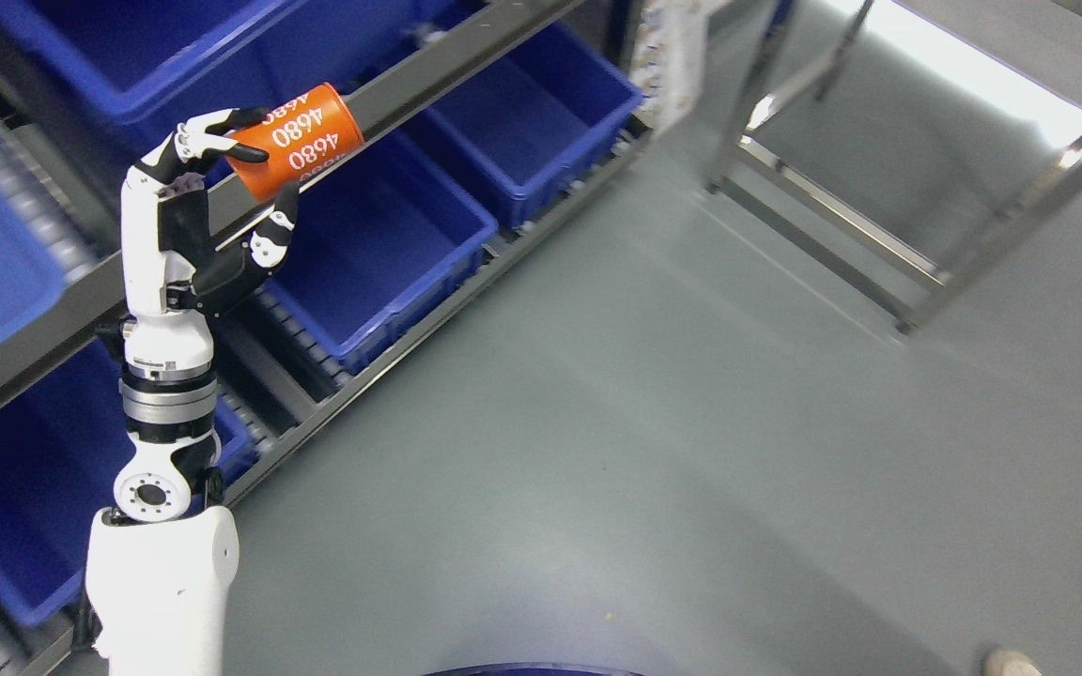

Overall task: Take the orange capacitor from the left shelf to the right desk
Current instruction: 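Carry the held capacitor toward the red tray on the steel table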

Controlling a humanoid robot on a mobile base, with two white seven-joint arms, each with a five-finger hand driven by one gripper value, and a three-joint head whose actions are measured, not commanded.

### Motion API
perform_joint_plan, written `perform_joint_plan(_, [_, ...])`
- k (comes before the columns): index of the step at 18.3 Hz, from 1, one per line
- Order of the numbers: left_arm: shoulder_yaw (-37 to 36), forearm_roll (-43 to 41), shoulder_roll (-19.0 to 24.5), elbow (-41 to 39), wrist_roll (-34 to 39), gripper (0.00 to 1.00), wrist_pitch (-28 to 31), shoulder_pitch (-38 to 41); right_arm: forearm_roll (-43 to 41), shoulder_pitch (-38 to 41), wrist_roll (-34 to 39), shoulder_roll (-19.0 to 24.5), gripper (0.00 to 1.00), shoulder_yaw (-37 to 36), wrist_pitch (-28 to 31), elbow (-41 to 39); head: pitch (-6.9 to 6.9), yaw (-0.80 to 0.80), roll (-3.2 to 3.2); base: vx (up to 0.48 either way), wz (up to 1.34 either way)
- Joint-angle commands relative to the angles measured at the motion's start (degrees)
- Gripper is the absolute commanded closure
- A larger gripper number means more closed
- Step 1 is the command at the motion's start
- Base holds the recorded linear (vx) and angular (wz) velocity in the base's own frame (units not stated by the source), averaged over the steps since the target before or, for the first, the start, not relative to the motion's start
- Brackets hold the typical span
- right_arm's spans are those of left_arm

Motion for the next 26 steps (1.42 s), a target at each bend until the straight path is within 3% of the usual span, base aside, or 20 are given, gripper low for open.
perform_joint_plan(1, [1.72,1.7,1.0,-2.14,0.07,0.99,0.02,-0.33,0.0,0.75,0.06,-1.0,0.0,-0.61,-0.03,-1.94,0.0,0.0,0.0,-0.036,-1.36])
perform_joint_plan(4, [0.85,1.7,1.0,-2.05,0.07,0.99,0.02,-1.99,0.0,0.75,0.06,-1.0,0.0,-0.61,-0.03,-1.94,0.0,0.0,0.0,0.055,-1.01])
perform_joint_plan(9, [-6.52,1.79,1.0,-1.79,2.52,0.98,6.07,-4.29,0.0,0.75,0.06,-1.0,0.0,-0.61,-0.03,-1.94,0.01,0.0,0.0,0.163,-0.71])
perform_joint_plan(14, [-11.46,1.79,1.0,-1.09,6.22,0.98,16.08,-9.11,0.0,0.75,0.06,-1.0,0.0,-0.61,-0.03,-1.94,0.01,0.0,0.0,0.274,-0.46])
perform_joint_plan(19, [-12.16,1.79,1.0,3.57,6.13,0.98,20.31,-15.88,0.0,0.75,0.06,-1.0,0.0,-0.61,-0.03,-1.94,0.02,0.0,0.0,0.397,-0.27])
perform_joint_plan(22, [-14.88,1.79,1.0,5.76,6.13,0.98,26.01,-19.65,0.0,0.75,0.06,-1.0,0.0,-0.61,-0.03,-1.94,0.02,0.0,0.0,0.464,-0.13])
perform_joint_plan(26, [-16.99,-2.41,1.0,14.8,6.22,0.97,35.5,-29.14,0.0,0.75,0.06,-1.0,0.0,-0.61,-0.03,-1.94,0.02,0.0,0.0,0.468,-0.12])
